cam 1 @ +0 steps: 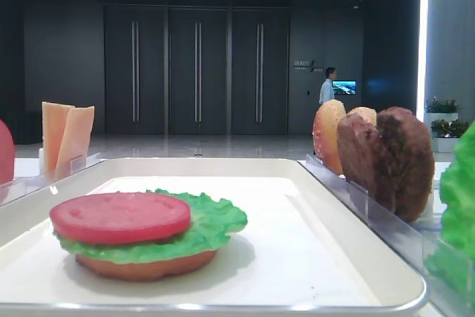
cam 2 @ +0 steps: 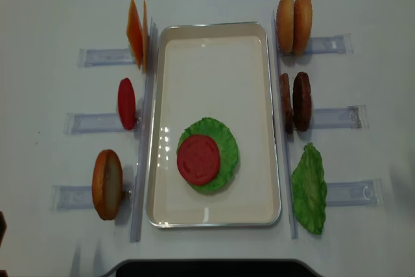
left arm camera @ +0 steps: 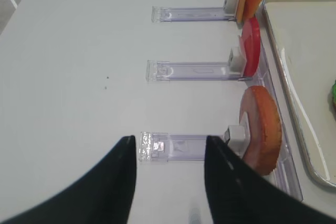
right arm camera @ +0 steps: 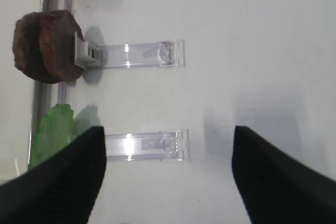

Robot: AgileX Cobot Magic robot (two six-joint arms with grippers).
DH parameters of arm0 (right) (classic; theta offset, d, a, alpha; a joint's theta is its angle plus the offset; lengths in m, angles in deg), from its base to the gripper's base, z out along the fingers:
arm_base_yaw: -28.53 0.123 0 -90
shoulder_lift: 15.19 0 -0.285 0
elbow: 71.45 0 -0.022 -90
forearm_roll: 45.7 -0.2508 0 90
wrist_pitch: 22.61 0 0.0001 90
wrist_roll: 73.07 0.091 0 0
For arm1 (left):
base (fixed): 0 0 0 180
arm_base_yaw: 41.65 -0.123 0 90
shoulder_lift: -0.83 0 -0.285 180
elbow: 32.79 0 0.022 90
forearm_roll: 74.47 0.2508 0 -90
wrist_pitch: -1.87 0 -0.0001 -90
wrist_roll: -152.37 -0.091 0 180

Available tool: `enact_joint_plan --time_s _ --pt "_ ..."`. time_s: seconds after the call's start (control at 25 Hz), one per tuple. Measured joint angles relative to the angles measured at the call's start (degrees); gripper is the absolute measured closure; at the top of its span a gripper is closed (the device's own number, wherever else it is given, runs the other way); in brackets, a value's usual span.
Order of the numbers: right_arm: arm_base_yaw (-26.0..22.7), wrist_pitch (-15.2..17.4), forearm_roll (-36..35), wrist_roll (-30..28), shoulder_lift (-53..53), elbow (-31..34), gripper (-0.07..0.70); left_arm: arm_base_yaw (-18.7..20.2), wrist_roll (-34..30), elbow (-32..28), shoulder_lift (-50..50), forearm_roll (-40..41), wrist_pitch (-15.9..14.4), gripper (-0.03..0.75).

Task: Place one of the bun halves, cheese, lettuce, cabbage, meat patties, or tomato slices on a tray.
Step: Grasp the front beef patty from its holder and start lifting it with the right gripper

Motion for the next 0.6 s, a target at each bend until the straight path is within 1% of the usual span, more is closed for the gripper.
enact_joint_plan --time_s 0.08,0.16,0.28,0.52,0.6 --pt "0.0 1.0 0.0 0.0 6.7 -2.4 0.153 0.0 0.0 0.0 0.0 0.0 0.0 0.387" --pt "0.0 1.9 0.0 0.0 11.3 -4.4 0.156 0.0 0.0 0.0 0.0 0.0 0.0 0.387" --pt "0.0 2.2 0.0 0.0 15.8 -5.4 0.156 0.0 0.0 0.0 0.0 0.0 0.0 0.387" --pt "0.2 2.6 0.0 0.0 17.2 -5.5 0.156 0.0 0.0 0.0 0.0 0.0 0.0 0.387" --pt "1.8 2.6 0.0 0.9 17.2 -5.5 0.156 0.0 0.0 0.0 0.0 0.0 0.0 0.387"
